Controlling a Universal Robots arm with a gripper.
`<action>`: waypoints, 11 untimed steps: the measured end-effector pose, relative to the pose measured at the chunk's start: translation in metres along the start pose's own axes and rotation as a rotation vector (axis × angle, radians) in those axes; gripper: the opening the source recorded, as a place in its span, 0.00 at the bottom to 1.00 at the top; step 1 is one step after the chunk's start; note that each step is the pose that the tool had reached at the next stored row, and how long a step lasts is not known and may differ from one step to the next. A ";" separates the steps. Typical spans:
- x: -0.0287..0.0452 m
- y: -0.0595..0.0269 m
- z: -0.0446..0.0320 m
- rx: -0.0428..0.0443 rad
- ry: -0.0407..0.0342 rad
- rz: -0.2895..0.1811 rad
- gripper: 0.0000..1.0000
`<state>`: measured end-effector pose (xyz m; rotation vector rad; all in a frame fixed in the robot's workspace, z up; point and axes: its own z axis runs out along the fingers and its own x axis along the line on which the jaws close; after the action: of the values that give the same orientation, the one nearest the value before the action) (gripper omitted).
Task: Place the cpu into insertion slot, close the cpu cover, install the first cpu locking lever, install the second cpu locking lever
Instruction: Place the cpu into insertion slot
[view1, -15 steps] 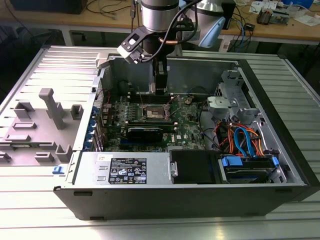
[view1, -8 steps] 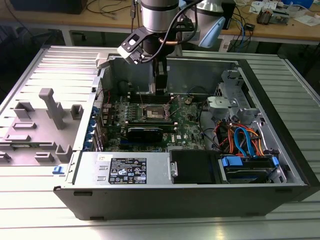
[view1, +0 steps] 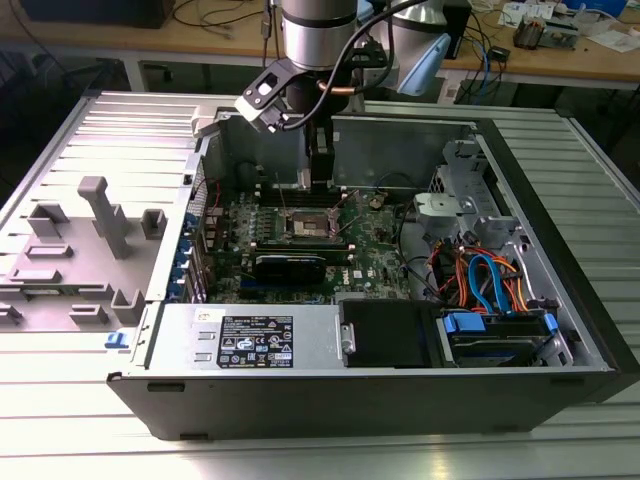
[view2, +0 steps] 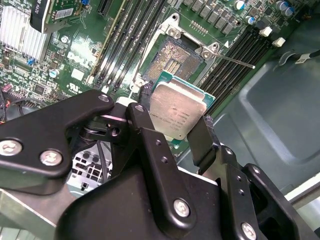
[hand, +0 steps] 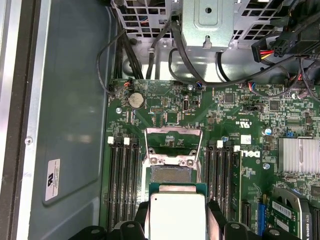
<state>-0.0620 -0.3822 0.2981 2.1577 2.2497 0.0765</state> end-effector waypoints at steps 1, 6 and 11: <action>0.0000 0.0000 0.0000 0.0000 -0.0001 0.000 0.55; 0.0000 -0.0002 0.0003 0.0000 0.0000 0.000 0.55; 0.0000 -0.0002 0.0003 0.0000 0.0000 0.000 0.55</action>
<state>-0.0623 -0.3822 0.2979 2.1577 2.2497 0.0765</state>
